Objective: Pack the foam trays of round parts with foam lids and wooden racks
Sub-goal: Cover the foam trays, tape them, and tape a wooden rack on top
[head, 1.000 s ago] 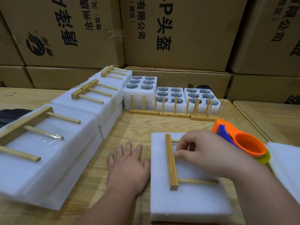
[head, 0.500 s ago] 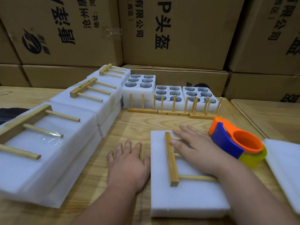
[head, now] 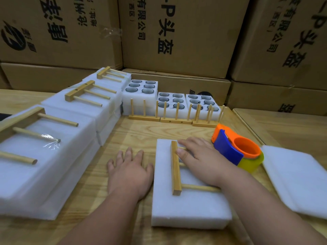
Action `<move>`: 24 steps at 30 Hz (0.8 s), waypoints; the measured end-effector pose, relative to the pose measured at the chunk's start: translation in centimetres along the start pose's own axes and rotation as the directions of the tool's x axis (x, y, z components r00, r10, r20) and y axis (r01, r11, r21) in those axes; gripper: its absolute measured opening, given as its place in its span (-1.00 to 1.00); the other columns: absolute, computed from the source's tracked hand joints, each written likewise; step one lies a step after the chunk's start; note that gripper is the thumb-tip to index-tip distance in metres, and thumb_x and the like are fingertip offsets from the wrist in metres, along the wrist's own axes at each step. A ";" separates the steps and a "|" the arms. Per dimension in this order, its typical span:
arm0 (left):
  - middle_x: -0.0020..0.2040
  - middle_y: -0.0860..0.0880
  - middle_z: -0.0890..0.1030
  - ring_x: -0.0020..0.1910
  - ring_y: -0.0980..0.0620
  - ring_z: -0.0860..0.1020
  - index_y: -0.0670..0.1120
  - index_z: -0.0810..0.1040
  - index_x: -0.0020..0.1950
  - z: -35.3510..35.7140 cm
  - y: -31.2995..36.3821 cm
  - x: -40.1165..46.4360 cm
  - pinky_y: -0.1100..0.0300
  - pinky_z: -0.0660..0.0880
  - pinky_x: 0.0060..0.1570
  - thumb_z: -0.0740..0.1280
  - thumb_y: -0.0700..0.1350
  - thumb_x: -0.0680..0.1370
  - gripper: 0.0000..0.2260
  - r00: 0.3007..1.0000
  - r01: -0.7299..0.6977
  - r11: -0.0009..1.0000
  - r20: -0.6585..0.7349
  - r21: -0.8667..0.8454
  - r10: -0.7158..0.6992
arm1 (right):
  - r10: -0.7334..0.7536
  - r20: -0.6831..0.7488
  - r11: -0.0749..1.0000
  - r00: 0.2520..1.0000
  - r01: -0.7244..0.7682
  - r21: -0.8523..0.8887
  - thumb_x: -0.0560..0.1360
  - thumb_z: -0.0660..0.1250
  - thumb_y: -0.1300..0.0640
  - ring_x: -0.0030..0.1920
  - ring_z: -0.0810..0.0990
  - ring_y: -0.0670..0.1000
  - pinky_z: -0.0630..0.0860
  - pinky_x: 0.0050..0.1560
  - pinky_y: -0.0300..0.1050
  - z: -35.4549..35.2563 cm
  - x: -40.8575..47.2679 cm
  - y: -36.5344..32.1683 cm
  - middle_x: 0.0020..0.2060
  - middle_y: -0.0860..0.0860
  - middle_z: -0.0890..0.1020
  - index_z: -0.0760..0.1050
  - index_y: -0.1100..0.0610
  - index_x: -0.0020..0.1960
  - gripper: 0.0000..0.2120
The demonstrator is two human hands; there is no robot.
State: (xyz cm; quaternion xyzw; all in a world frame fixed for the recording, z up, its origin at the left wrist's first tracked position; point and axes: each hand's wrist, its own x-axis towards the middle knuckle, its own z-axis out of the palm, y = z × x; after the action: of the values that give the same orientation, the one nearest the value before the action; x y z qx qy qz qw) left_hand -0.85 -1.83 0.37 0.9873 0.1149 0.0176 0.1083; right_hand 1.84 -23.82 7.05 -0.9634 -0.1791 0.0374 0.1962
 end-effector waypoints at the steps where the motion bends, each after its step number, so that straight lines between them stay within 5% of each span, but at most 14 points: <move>1: 0.68 0.00 0.01 0.65 -0.09 -0.04 0.16 0.08 0.65 0.0 0.0 0.0 -0.18 -0.05 0.55 -0.06 0.30 0.60 -0.38 1.000 0.000 1.000 -0.003 0.001 0.000 | -0.004 -0.002 0.999 1.000 0.004 0.033 0.61 -0.01 -0.38 0.56 0.12 -0.10 0.16 0.50 -0.03 -0.1 -0.1 0.0 0.52 -0.22 0.29 0.26 -0.20 0.56 -0.42; 4: 0.68 0.00 0.01 0.65 -0.10 -0.04 0.16 0.08 0.65 -0.1 -0.1 0.0 -0.18 -0.05 0.55 -0.07 0.30 0.60 -0.38 1.000 -0.001 1.000 -0.002 0.005 0.001 | 0.021 -0.147 0.981 0.989 0.008 0.193 0.64 0.07 -0.31 0.49 0.32 -0.06 0.25 0.38 -0.13 -1.7 -0.2 0.5 0.47 -0.13 0.42 0.40 -0.11 0.51 -0.47; 7: 0.68 0.00 0.02 0.65 -0.10 -0.03 0.16 0.09 0.65 0.0 0.0 0.2 -0.18 -0.05 0.55 -0.07 0.31 0.60 -0.38 1.000 -0.004 1.000 -0.009 0.003 0.004 | 0.215 -0.458 0.976 0.862 -0.200 0.082 0.63 0.23 -0.16 0.26 0.53 0.12 0.43 0.20 -0.05 -4.7 0.4 3.1 0.24 0.07 0.58 0.56 0.07 0.32 -0.59; 9: 0.68 0.00 0.02 0.65 -0.10 -0.03 0.16 0.09 0.65 0.0 -0.1 0.1 -0.18 -0.05 0.55 -0.06 0.31 0.60 -0.39 1.000 -0.003 1.000 -0.012 0.005 0.003 | 0.417 -0.466 0.882 0.781 -0.472 -0.002 0.59 0.26 -0.15 -0.06 0.60 0.17 0.52 -0.12 -0.04 -6.8 0.7 5.4 -0.10 0.11 0.60 0.61 0.19 0.03 -0.60; 11: 0.68 0.00 0.02 0.65 -0.10 -0.03 0.17 0.09 0.65 0.1 -0.2 0.0 -0.18 -0.05 0.55 -0.07 0.30 0.60 -0.39 1.000 -0.002 1.000 -0.013 0.003 0.002 | 0.573 -0.338 0.759 0.746 -0.639 -0.123 0.57 0.24 -0.25 -0.27 0.58 0.11 0.39 -0.35 -0.13 -7.4 0.4 7.2 -0.31 0.09 0.59 0.55 0.19 -0.20 -0.50; 15: 0.68 0.01 0.03 0.64 -0.09 -0.01 0.17 0.09 0.65 0.2 -0.2 0.0 -0.17 -0.03 0.55 -0.07 0.31 0.60 -0.38 1.000 -0.005 1.000 -0.028 0.005 0.005 | 0.565 -0.216 0.776 0.797 -0.602 -0.192 0.48 0.22 -0.45 -0.24 0.57 0.02 0.37 -0.33 -0.11 -5.5 -0.1 8.9 -0.28 0.02 0.59 0.47 0.05 -0.17 -0.47; 19: 0.68 0.02 0.06 0.64 -0.08 0.01 0.17 0.11 0.64 0.1 -0.2 0.0 -0.16 0.00 0.54 -0.06 0.29 0.59 -0.39 0.999 -0.003 1.000 -0.036 -0.011 0.002 | 0.457 -0.215 0.820 0.863 -0.503 -0.272 0.47 0.32 -0.35 -0.17 0.51 -0.04 0.31 -0.27 -0.08 -3.9 -1.6 9.4 -0.24 -0.14 0.51 0.37 -0.06 -0.10 -0.63; 22: 0.67 0.04 0.08 0.64 -0.05 0.03 0.16 0.16 0.63 0.0 -0.3 -0.1 -0.14 0.00 0.55 -0.03 0.30 0.59 -0.39 0.999 0.006 0.999 -0.044 -0.038 -0.008 | 0.482 -0.230 0.858 0.846 -0.508 -0.073 0.51 0.35 -0.25 -0.19 0.54 -0.02 0.37 -0.27 -0.08 -4.7 -2.3 9.7 -0.24 -0.06 0.57 0.42 -0.02 -0.14 -0.69; 24: 0.67 0.05 0.09 0.64 -0.04 0.03 0.15 0.20 0.62 -0.1 -0.4 -0.1 -0.12 0.00 0.55 0.00 0.30 0.58 -0.38 0.999 0.008 0.998 -0.041 -0.056 -0.011 | 0.513 -0.256 0.853 0.819 -0.455 0.255 0.52 0.42 -0.17 -0.23 0.58 0.03 0.41 -0.28 -0.10 -5.8 -3.3 9.3 -0.26 0.01 0.62 0.54 0.08 -0.13 -0.69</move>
State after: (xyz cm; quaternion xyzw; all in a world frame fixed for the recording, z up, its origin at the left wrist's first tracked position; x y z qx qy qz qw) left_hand -1.06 -1.42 0.40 0.9827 0.1212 0.0407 0.1337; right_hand 2.67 -35.08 8.81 -0.9482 0.1101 -0.0514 0.2935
